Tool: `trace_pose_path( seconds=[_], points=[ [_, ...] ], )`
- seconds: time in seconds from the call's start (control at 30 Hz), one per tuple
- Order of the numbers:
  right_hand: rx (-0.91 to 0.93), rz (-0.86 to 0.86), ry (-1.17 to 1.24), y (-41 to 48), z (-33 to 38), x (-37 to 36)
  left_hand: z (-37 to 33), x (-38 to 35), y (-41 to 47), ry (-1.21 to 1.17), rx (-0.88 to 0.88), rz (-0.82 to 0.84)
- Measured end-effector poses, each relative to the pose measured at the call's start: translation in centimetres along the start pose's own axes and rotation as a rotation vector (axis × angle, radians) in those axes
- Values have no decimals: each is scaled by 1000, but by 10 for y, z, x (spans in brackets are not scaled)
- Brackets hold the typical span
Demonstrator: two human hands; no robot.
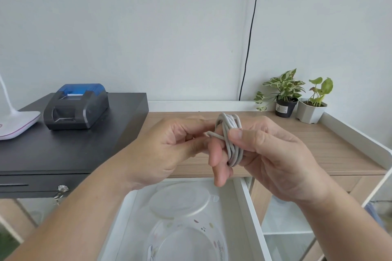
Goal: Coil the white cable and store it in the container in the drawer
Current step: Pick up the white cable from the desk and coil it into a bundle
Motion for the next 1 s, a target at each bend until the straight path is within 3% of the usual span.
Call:
trace_pose_path(
  seconds=[0.2,0.37,0.57,0.7,0.77,0.9,1.0],
  points=[
    [-40,60,-17,-2,-5,-4,2,-6,-2,-35,6,83],
    [-35,65,25,-2,-6,-5,9,5,-2,-105,-6,-13],
    [126,-278,3,-1,0,16,16,35,-1,-71,-52,-266],
    [135,-308,-18,-2,-2,9,18,38,-1,18,-29,-253],
    [134,-364,-110,-4,-1,8,20,40,0,15,-16,-288],
    [102,-523,-641,-13,3,16,33,52,-4,5,45,-389],
    [110,-550,-719,-14,0,15,39,55,-8,22,112,-421]
  ],
)
Point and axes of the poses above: each hand's wrist, its own y-axis towards the middle knuckle, its own x-axis out of the back of the hand, z = x × y, the point moved 9 cm from there along y, towards the middle knuckle
